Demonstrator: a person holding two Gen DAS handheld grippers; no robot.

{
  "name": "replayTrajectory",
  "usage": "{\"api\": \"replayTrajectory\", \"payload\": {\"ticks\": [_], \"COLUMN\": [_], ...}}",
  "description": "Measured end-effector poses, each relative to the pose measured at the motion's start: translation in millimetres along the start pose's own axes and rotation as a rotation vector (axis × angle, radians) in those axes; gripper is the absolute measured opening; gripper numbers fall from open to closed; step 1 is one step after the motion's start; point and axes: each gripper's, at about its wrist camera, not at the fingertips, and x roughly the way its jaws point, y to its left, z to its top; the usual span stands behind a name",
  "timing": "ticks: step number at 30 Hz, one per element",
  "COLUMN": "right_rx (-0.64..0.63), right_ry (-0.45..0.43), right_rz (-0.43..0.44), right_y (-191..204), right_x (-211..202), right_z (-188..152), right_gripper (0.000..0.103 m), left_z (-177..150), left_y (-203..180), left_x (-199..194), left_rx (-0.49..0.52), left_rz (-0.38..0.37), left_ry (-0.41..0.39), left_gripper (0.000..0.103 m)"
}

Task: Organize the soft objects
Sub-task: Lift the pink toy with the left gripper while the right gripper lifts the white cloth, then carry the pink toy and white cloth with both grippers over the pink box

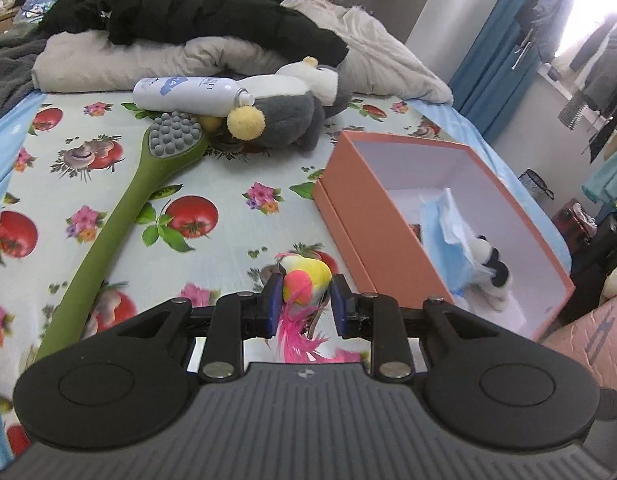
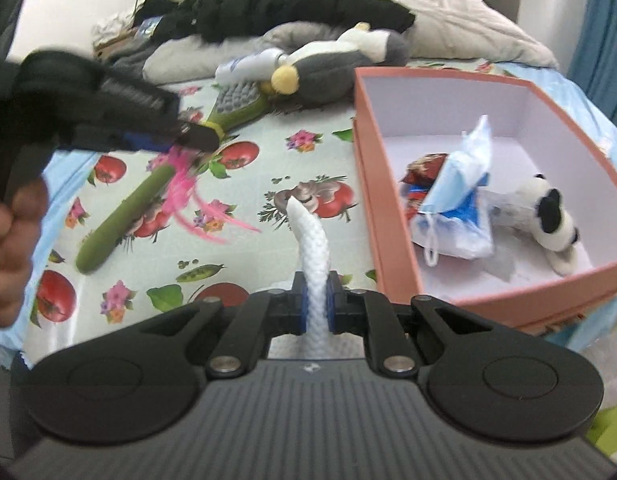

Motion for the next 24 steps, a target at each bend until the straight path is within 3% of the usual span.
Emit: {"api": "replayTrajectory", "payload": {"ticks": [13, 24], "right_rx": [0.045, 0.055], "right_ry": [-0.111, -0.176], "right_rz": [-0.032, -0.049], "right_y": [-0.9, -4.5], "right_x": [-72.1, -107.7], "right_z": [-18.3, -26.0], "right_gripper": [0.013, 0.013], "left_z": [-50.1, -82.3], "left_y": [-30.2, -36.1], "left_x": [-83.9, -127.9], "left_rx": [-0.008, -0.022], "left_rz": [-0.029, -0.027], "left_ry": [-0.082, -0.118], "left_gripper": [0.03, 0.03]}}
